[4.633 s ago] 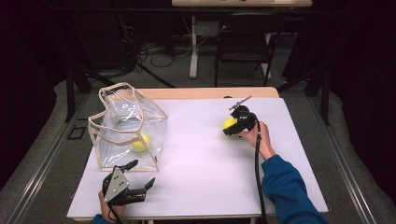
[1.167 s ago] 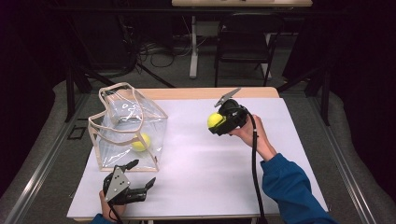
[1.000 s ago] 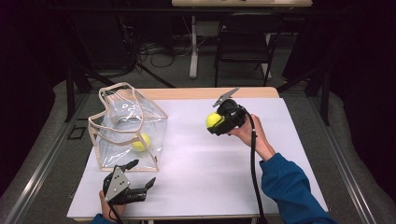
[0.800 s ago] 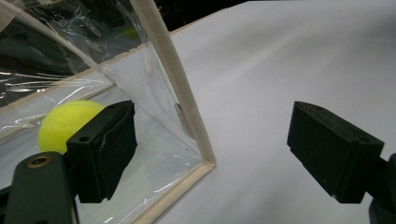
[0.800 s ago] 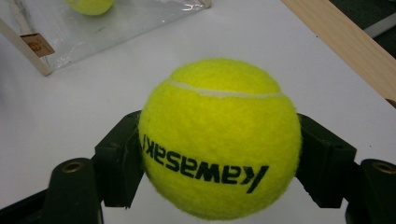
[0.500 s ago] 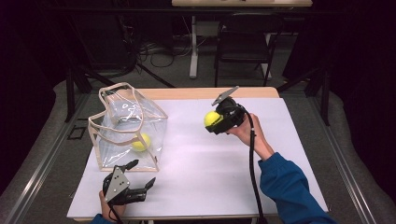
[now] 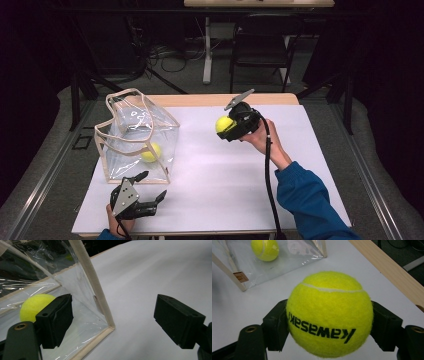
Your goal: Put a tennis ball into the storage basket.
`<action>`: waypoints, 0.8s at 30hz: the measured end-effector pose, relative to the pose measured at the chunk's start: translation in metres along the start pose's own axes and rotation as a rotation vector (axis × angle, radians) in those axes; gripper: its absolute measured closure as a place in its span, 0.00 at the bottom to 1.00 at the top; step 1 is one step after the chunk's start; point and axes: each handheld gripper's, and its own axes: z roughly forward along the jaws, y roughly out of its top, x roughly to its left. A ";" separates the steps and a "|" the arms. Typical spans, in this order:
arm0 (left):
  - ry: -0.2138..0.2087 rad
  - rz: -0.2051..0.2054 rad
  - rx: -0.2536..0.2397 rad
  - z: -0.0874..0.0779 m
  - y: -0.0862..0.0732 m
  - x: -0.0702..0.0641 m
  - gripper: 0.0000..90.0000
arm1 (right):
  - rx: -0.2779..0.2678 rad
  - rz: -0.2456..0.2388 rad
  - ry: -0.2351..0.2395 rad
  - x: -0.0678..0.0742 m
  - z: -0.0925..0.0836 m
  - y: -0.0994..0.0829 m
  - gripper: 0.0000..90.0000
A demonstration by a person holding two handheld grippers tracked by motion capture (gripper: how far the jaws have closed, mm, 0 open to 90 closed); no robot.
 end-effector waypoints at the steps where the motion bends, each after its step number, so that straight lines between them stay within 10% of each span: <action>1: 0.001 0.001 -0.002 0.000 0.000 0.000 0.18 | -0.001 0.002 0.002 0.001 0.000 0.001 0.29; 24: 0.000 -0.002 -0.007 -0.001 0.000 0.001 0.18 | -0.027 -0.029 0.023 0.010 0.006 0.019 0.29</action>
